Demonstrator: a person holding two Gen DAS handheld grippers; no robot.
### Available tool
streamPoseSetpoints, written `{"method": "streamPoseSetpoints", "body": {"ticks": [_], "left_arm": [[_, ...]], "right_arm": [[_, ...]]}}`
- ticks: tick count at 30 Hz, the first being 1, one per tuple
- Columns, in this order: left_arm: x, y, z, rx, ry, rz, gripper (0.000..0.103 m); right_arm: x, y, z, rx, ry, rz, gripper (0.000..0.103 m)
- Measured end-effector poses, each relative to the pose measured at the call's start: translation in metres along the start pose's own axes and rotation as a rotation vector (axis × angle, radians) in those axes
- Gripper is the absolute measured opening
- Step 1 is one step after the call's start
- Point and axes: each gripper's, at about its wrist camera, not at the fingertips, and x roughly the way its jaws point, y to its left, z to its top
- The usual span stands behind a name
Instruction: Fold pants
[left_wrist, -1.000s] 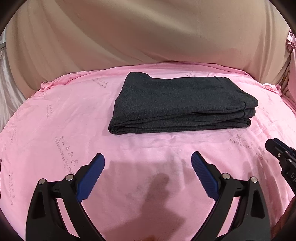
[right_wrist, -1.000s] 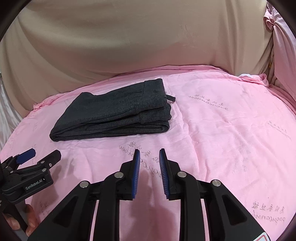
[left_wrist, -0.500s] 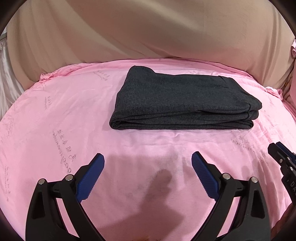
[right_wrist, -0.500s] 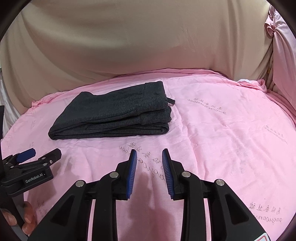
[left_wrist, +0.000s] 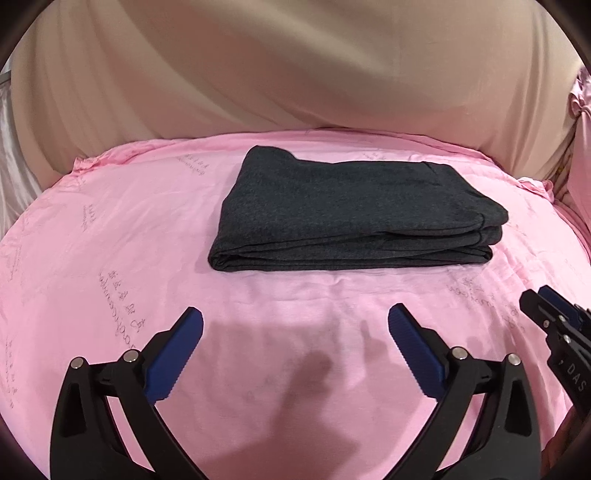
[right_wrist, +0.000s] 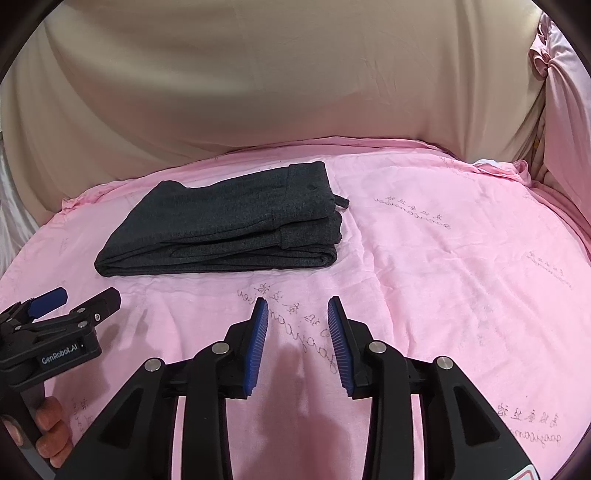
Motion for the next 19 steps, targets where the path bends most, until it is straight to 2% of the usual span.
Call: {"method": "streamPoseSetpoints", "body": {"ticks": [12, 14, 19], "left_arm": [[-0.005, -0.015, -0.002, 0.078, -0.014, 0.015, 0.098], [-0.003, -0.019, -0.002, 0.093, -0.006, 0.027, 0.098], [-0.004, -0.020, -0.002, 0.098, -0.006, 0.013, 0.098]], "right_arm": [[0.000, 0.001, 0.000, -0.005, 0.006, -0.001, 0.035], [0.000, 0.001, 0.000, -0.007, 0.005, -0.002, 0.038], [0.000, 0.002, 0.000, -0.010, 0.003, -0.002, 0.039]]}}
